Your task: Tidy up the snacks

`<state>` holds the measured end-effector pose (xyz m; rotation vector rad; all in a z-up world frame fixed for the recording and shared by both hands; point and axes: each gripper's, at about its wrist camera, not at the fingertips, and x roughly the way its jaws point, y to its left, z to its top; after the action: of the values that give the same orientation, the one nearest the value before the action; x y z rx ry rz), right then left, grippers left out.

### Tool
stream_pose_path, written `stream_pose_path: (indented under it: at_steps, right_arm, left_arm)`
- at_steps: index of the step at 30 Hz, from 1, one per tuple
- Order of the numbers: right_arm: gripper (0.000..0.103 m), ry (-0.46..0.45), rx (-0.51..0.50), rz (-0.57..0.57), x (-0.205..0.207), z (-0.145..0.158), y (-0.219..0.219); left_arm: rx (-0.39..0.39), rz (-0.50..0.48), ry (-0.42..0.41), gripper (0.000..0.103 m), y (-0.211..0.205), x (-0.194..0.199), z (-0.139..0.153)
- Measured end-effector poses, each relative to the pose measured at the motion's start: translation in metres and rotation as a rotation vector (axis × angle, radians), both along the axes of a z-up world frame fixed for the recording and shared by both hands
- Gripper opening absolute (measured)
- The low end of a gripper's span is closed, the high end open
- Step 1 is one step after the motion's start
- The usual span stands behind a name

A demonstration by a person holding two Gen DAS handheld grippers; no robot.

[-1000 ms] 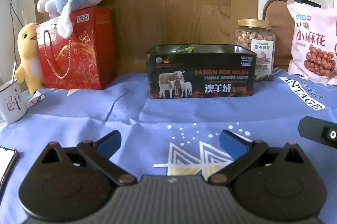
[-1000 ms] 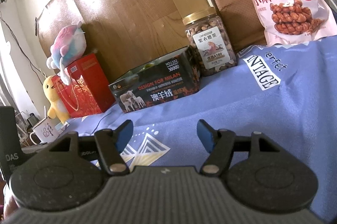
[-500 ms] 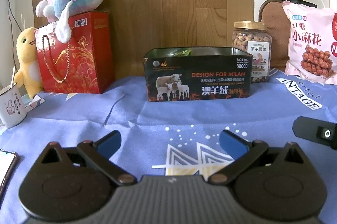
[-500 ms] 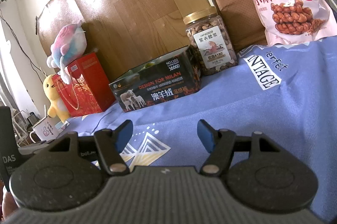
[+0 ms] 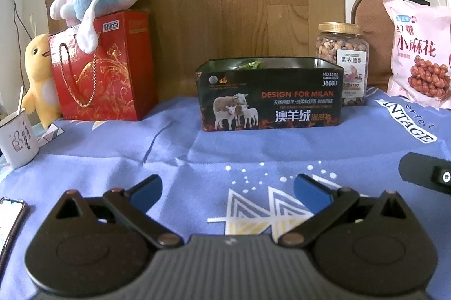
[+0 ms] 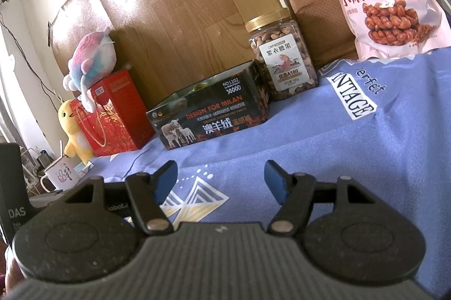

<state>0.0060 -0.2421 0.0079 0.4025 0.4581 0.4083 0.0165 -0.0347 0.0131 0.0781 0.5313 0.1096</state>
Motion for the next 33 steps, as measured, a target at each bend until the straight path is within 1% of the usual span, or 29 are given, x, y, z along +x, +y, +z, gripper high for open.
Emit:
stream_pose_path:
  at_steps: [21,33]
  right_arm:
    - [0.071,0.000,0.002,0.000,-0.0003,-0.0002,-0.0003]
    - [0.071,-0.003,0.001,-0.003,-0.0005,0.0000,-0.0005]
  left_arm:
    - [0.028,0.012,-0.022,0.103,-0.0028,-0.0024,0.0006]
    - [0.027,0.011,-0.031,0.103,-0.0023,-0.0038,0.0015]
